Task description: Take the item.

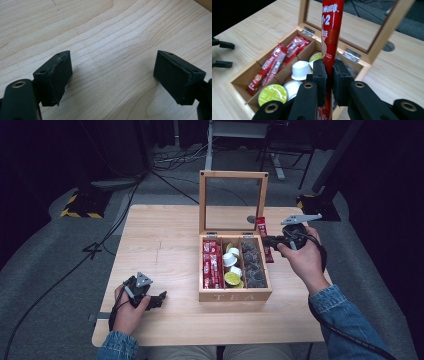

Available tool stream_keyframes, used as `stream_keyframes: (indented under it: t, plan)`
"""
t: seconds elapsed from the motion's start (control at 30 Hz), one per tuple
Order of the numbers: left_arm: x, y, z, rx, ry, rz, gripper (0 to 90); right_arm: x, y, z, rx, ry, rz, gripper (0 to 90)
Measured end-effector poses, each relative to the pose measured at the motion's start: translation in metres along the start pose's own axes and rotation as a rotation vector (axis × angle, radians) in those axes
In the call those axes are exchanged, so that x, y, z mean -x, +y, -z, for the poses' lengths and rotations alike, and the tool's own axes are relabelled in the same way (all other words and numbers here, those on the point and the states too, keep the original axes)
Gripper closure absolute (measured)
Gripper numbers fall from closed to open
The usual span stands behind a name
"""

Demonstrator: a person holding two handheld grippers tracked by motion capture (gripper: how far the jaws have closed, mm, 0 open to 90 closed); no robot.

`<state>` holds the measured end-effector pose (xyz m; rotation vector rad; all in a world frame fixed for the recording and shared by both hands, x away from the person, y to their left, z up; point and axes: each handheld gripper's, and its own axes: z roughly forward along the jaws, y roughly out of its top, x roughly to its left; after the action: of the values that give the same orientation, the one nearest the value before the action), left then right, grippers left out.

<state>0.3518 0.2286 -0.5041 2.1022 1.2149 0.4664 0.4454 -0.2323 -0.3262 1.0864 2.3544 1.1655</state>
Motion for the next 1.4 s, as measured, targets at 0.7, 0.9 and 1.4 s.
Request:
stream_keyframes:
  t: [0.7, 0.9, 1.4]
  plan:
    - [0.0, 0.0, 0.0, -0.001, 0.001, -0.001, 15.8, 0.054, -0.039, 0.013, 0.002, -0.124, -0.113, 82.1]
    - [0.0, 0.0, 0.0, -0.001, 0.001, -0.002, 15.7, 0.064, -0.05, 0.008, -0.016, -0.144, -0.137, 82.1]
    - [0.0, 0.0, 0.0, -0.001, 0.001, -0.002, 15.7, 0.089, -0.084, -0.011, -0.074, -0.172, -0.2, 82.1]
